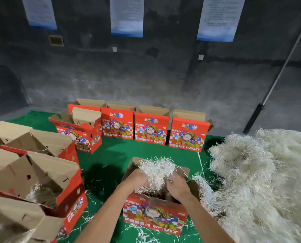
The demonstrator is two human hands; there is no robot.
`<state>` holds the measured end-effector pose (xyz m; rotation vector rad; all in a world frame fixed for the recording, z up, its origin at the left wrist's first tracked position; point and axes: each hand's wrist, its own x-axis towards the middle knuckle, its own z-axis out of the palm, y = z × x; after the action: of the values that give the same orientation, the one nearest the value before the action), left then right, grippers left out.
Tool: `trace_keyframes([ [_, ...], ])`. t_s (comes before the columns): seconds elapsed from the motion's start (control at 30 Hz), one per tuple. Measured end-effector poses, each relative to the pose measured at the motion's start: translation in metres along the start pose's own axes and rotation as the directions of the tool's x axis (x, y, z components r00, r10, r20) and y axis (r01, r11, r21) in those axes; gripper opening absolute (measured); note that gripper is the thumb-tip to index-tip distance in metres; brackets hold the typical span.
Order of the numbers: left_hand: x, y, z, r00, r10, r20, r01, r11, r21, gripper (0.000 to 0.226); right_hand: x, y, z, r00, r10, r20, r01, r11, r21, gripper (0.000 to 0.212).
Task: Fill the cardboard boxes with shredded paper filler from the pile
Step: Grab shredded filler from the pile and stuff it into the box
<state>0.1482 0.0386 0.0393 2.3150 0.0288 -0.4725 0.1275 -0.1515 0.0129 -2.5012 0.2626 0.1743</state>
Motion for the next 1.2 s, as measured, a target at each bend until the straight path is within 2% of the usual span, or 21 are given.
trace_keyframes([
  [0.07, -0.002, -0.003, 0.005, 0.999, -0.028, 0.02, 0.026, 0.996, 0.088, 0.012, 0.0, 0.012, 0.019, 1.0, 0.019, -0.023, -0.021, 0.996, -0.086, 0.069],
  [0.17, -0.007, -0.03, 0.028, 0.998, -0.06, -0.011, 0.061, 0.992, 0.106, 0.032, -0.004, 0.028, 0.037, 0.995, -0.073, -0.067, 0.061, 0.984, -0.167, 0.08],
  [0.27, -0.016, -0.059, 0.056, 0.982, 0.079, -0.171, -0.034, 0.967, 0.251, 0.018, -0.011, 0.048, 0.051, 0.987, -0.143, -0.074, 0.114, 0.944, -0.31, 0.089],
  [0.37, -0.028, -0.073, 0.07, 0.938, 0.161, -0.308, -0.039, 0.929, 0.368, 0.017, -0.015, 0.056, 0.053, 0.971, -0.193, -0.139, 0.126, 0.913, -0.387, 0.084],
  [0.47, -0.033, -0.08, 0.074, 0.933, 0.176, -0.313, -0.015, 0.89, 0.455, 0.028, -0.014, 0.06, 0.047, 0.963, -0.247, -0.111, 0.178, 0.886, -0.428, 0.072],
  [0.63, -0.034, -0.092, 0.073, 0.919, 0.173, -0.354, 0.014, 0.883, 0.469, 0.034, -0.011, 0.056, 0.03, 0.93, -0.35, -0.114, 0.275, 0.867, -0.416, 0.05],
  [0.8, -0.035, -0.097, 0.067, 0.906, 0.092, -0.414, 0.066, 0.934, 0.351, 0.031, -0.003, 0.055, 0.009, 0.89, -0.434, -0.142, 0.355, 0.853, -0.384, 0.032],
  [0.87, -0.035, -0.098, 0.066, 0.904, 0.08, -0.42, 0.062, 0.947, 0.314, 0.029, -0.002, 0.056, 0.0, 0.866, -0.466, -0.182, 0.398, 0.862, -0.313, 0.028],
  [0.93, -0.033, -0.095, 0.064, 0.912, 0.06, -0.405, 0.067, 0.954, 0.292, 0.031, 0.0, 0.059, -0.014, 0.864, -0.431, -0.259, 0.382, 0.898, -0.219, 0.027],
  [1.07, -0.027, -0.089, 0.058, 0.94, 0.032, -0.34, 0.033, 0.983, 0.183, 0.029, 0.016, 0.072, -0.059, 0.854, -0.308, -0.42, 0.275, 0.951, -0.138, 0.022],
  [1.13, -0.021, -0.083, 0.057, 0.954, 0.018, -0.298, -0.007, 0.999, 0.036, 0.029, 0.025, 0.074, -0.084, 0.859, -0.235, -0.455, 0.215, 0.972, -0.096, 0.02],
  [1.2, -0.012, -0.074, 0.053, 0.96, -0.028, -0.279, -0.015, 0.989, -0.15, 0.032, 0.031, 0.066, -0.101, 0.885, -0.181, -0.429, 0.171, 0.983, -0.062, 0.026],
])
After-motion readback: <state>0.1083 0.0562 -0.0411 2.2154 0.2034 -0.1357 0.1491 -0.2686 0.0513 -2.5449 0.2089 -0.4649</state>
